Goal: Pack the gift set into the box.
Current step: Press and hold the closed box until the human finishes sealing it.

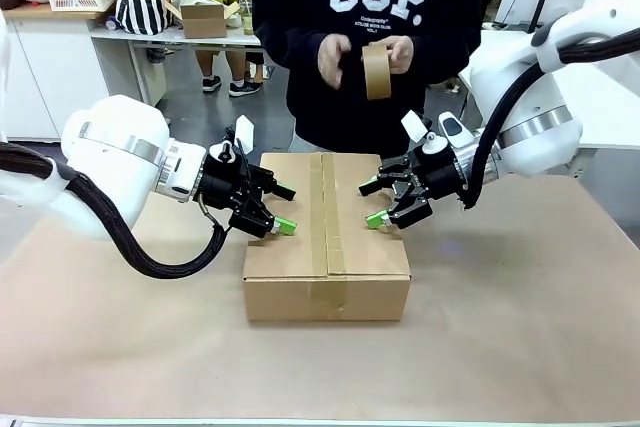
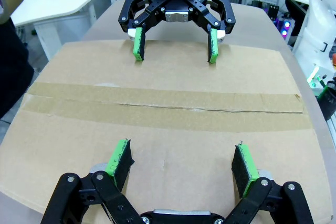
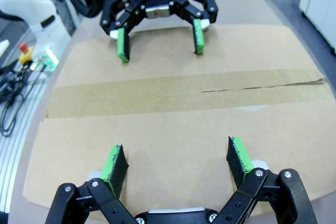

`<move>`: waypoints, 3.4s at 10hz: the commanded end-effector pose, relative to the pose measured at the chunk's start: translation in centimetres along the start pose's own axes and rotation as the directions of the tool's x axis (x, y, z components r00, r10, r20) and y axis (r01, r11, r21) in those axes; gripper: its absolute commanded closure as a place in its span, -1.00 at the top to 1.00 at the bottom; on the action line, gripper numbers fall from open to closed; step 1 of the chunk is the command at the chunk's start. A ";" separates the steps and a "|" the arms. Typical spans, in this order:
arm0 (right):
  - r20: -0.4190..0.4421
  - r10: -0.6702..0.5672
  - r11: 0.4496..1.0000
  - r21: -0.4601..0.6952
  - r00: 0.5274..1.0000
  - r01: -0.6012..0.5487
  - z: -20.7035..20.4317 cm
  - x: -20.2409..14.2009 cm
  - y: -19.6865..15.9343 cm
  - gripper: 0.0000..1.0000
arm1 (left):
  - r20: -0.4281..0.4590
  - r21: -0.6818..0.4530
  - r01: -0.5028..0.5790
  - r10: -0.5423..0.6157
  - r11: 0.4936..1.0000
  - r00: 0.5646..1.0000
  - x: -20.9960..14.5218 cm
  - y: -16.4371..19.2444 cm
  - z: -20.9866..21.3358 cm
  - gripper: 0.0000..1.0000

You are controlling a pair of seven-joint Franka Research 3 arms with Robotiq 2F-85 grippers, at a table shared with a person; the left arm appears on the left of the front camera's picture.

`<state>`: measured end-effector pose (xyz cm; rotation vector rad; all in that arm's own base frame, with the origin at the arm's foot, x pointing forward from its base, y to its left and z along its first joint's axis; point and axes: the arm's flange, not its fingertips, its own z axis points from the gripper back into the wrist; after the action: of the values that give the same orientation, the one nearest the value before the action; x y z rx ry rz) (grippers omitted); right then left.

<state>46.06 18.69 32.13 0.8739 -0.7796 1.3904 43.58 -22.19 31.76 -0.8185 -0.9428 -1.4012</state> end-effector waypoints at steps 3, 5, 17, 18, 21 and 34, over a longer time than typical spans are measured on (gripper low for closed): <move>-0.004 -0.002 1.000 0.001 1.000 0.002 -0.3 -0.1 0.0 1.00 | 0.003 -0.004 0.005 -0.005 1.000 1.000 -0.4 -0.2 0.0 1.00; -0.004 -0.002 1.000 0.001 1.000 0.002 -0.3 -0.1 0.0 1.00 | 0.003 -0.004 0.005 -0.005 1.000 1.000 -0.4 -0.2 0.0 1.00; -0.004 -0.002 1.000 0.001 1.000 0.002 -0.3 -0.1 0.0 1.00 | 0.003 -0.004 0.005 -0.005 1.000 1.000 -0.4 -0.2 0.0 1.00; -0.004 -0.002 1.000 0.001 1.000 0.002 -0.3 -0.1 0.0 1.00 | 0.003 -0.004 0.005 -0.005 1.000 1.000 -0.4 -0.2 0.0 1.00; -0.004 -0.002 1.000 0.001 1.000 0.002 -0.3 -0.1 0.0 1.00 | 0.003 -0.004 0.005 -0.005 1.000 1.000 -0.4 -0.2 0.0 1.00; -0.004 -0.002 1.000 0.001 1.000 0.002 -0.3 -0.1 0.0 1.00 | 0.003 -0.004 0.005 -0.005 1.000 1.000 -0.4 -0.2 0.0 1.00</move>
<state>46.07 18.69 32.14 0.8738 -0.7798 1.3905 43.59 -22.19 31.77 -0.8184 -0.9433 -1.4012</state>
